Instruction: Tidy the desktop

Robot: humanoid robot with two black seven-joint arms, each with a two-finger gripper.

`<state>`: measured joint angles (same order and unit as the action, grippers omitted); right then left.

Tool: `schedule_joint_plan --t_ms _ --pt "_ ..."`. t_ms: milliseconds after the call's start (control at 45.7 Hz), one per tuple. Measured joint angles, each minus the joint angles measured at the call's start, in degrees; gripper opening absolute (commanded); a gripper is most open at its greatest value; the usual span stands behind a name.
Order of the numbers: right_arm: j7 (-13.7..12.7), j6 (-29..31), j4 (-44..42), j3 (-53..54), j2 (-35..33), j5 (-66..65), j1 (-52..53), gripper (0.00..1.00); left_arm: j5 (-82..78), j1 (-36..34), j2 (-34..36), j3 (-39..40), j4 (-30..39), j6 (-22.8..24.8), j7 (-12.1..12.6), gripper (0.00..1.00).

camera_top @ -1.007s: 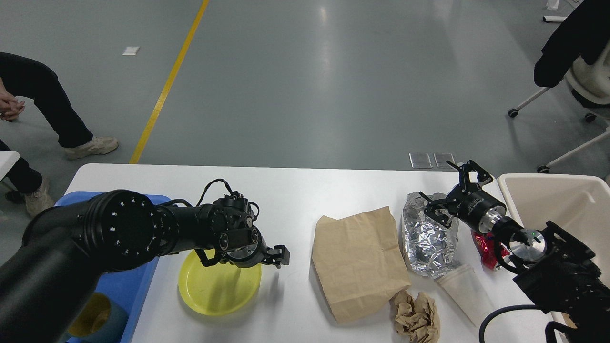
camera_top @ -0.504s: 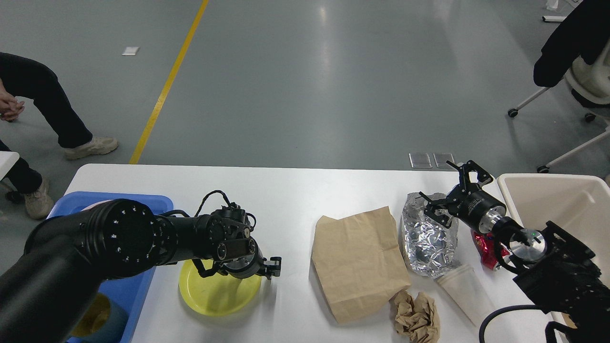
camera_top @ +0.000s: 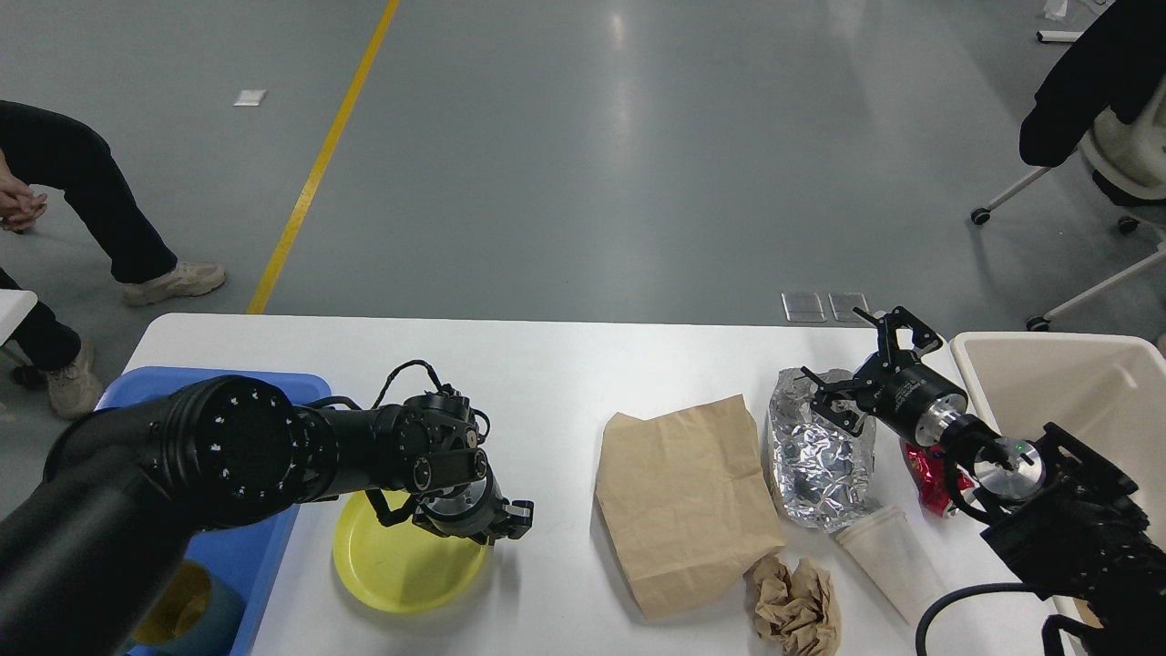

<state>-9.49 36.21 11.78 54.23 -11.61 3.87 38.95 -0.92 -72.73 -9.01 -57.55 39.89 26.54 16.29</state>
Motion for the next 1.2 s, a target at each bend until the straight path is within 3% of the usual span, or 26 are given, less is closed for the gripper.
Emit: schedule_joint_plan --t_ms 197,307,416,547,635,766,1007,1204 --pt "0.0 0.0 0.0 0.0 0.0 0.0 0.0 1.0 0.15 -0.17 0.14 0.0 0.06 0.42 -0.03 0.0" --pt "0.0 0.0 0.0 0.0 0.0 0.0 0.0 1.0 0.37 -1.11 0.33 0.03 0.34 3.57 -0.03 0.0" --pt "0.0 0.0 0.0 0.0 0.0 0.0 0.0 1.0 1.04 -3.98 1.04 0.04 0.68 10.68 -0.37 0.0" --pt "0.0 0.0 0.0 0.0 0.0 0.0 0.0 1.0 2.94 -8.5 3.03 -0.03 0.78 22.69 -0.79 0.0" --pt "0.0 0.0 0.0 0.0 0.0 0.0 0.0 1.0 4.2 -11.4 4.39 -0.18 0.78 27.19 -0.82 0.0" --pt "0.0 0.0 0.0 0.0 0.0 0.0 0.0 1.0 6.03 -17.12 5.2 -0.19 0.78 28.37 -1.18 0.0" --pt "0.0 0.0 0.0 0.0 0.0 0.0 0.01 1.0 8.77 -27.13 7.59 -0.87 3.24 28.47 -6.26 0.0" --pt "0.0 0.0 0.0 0.0 -0.02 0.0 0.01 1.0 8.8 -28.92 8.19 -1.11 5.04 28.47 -7.39 0.0"
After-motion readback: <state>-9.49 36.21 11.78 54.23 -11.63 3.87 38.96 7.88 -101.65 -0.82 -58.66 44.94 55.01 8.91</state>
